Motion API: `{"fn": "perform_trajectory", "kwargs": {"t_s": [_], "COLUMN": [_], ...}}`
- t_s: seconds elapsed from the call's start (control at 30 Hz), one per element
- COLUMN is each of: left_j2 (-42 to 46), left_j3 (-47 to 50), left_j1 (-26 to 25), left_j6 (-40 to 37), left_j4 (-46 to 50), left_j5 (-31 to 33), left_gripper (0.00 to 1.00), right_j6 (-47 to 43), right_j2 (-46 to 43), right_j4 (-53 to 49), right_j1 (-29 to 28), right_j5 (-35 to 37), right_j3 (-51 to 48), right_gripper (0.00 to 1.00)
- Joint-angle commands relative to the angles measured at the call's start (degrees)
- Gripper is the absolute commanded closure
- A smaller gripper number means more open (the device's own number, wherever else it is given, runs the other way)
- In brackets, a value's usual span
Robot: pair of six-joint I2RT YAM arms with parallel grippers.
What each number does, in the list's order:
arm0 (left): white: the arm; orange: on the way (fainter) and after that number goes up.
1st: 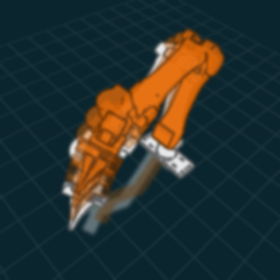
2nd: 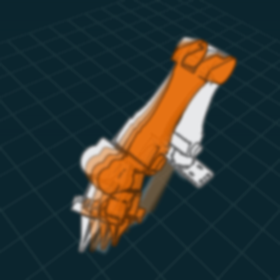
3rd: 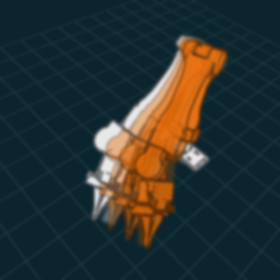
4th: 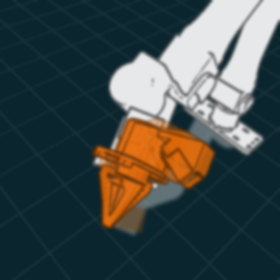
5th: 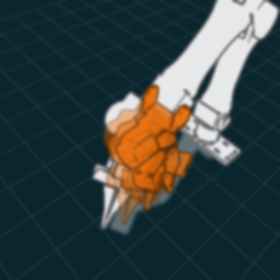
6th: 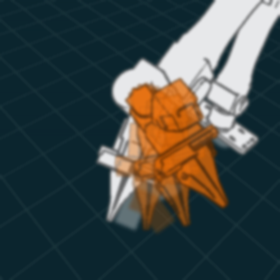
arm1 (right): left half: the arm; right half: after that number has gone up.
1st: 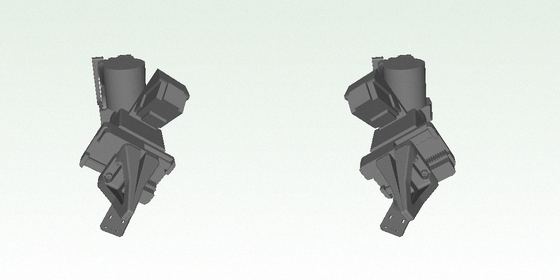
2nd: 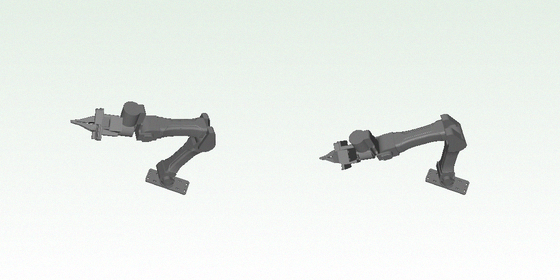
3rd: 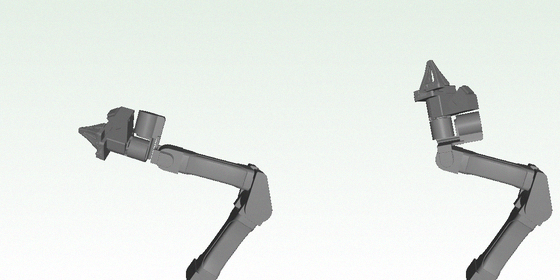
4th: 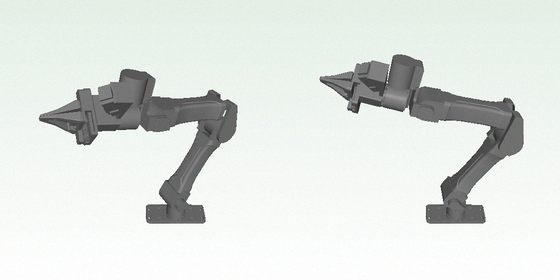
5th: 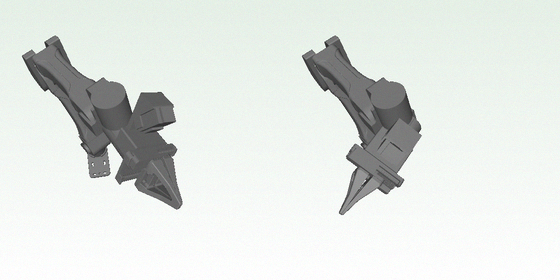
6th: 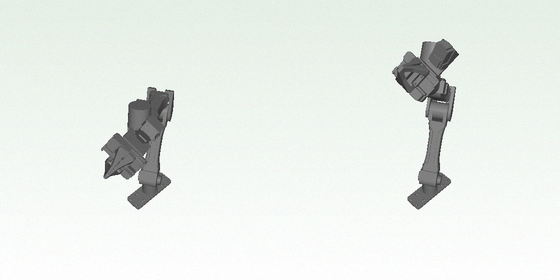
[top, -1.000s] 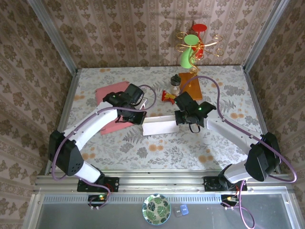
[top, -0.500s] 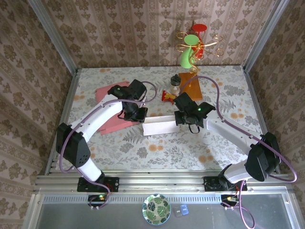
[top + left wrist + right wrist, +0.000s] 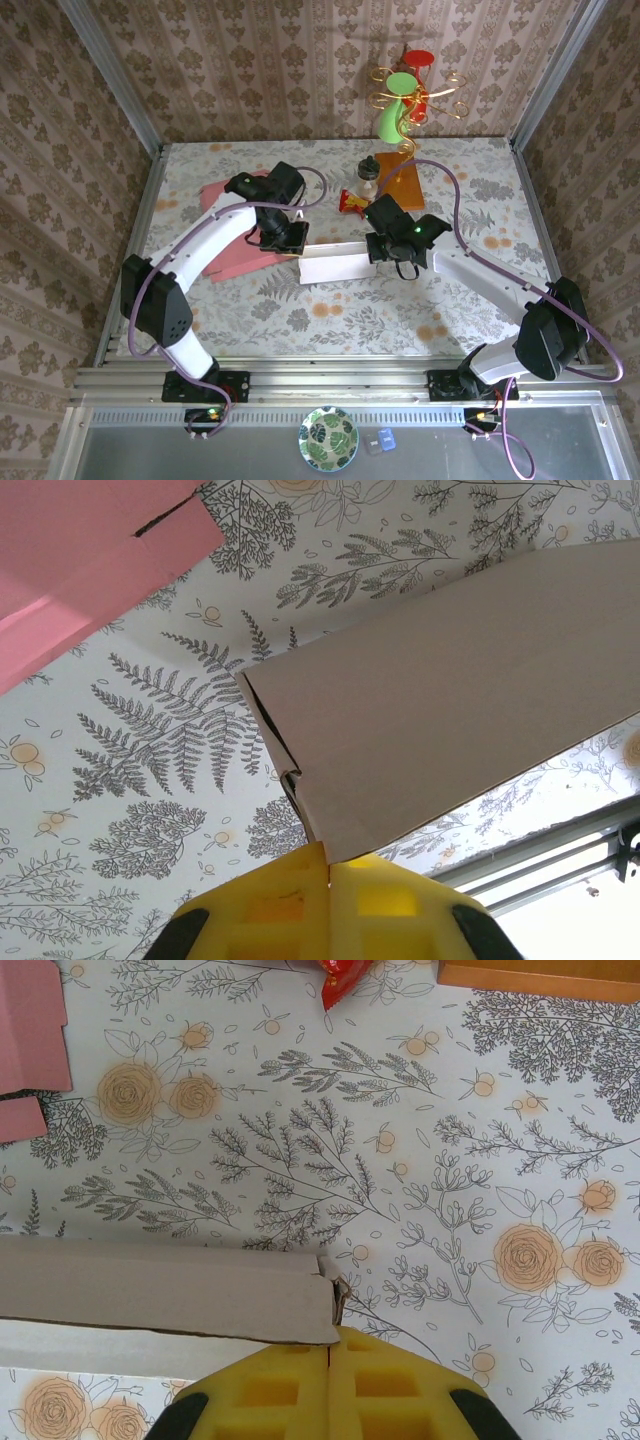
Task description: Fold the paper box
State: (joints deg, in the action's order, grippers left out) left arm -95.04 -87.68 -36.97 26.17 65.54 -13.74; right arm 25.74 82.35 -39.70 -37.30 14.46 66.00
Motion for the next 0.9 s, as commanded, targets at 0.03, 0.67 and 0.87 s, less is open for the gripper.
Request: {"fn": "perform_trajectory", "kwargs": {"t_s": [0.03, 0.67, 0.87], "left_j2": [-1.5, -1.5, -1.9], "left_j3": [-1.6, -1.5, -0.5], "left_j1": [0.2, 2.2, 2.6], "left_j6": [0.8, 2.3, 1.7], "left_j4": [0.6, -0.3, -0.1], "left_j5": [-2.8, -5.7, -6.2], "left_gripper": [1.00, 1.00, 1.00], "right_j6": [0.4, 0.1, -0.1], "right_j2": [0.0, 0.4, 0.4], "right_j4": [-0.9, -0.8, -0.7], "right_j1": [-0.8, -0.8, -0.8], "right_j5": [-0.2, -0.2, -0.3], "right_j3": [-0.7, -0.9, -1.0], "right_gripper": [1.00, 1.00, 1.00]}}
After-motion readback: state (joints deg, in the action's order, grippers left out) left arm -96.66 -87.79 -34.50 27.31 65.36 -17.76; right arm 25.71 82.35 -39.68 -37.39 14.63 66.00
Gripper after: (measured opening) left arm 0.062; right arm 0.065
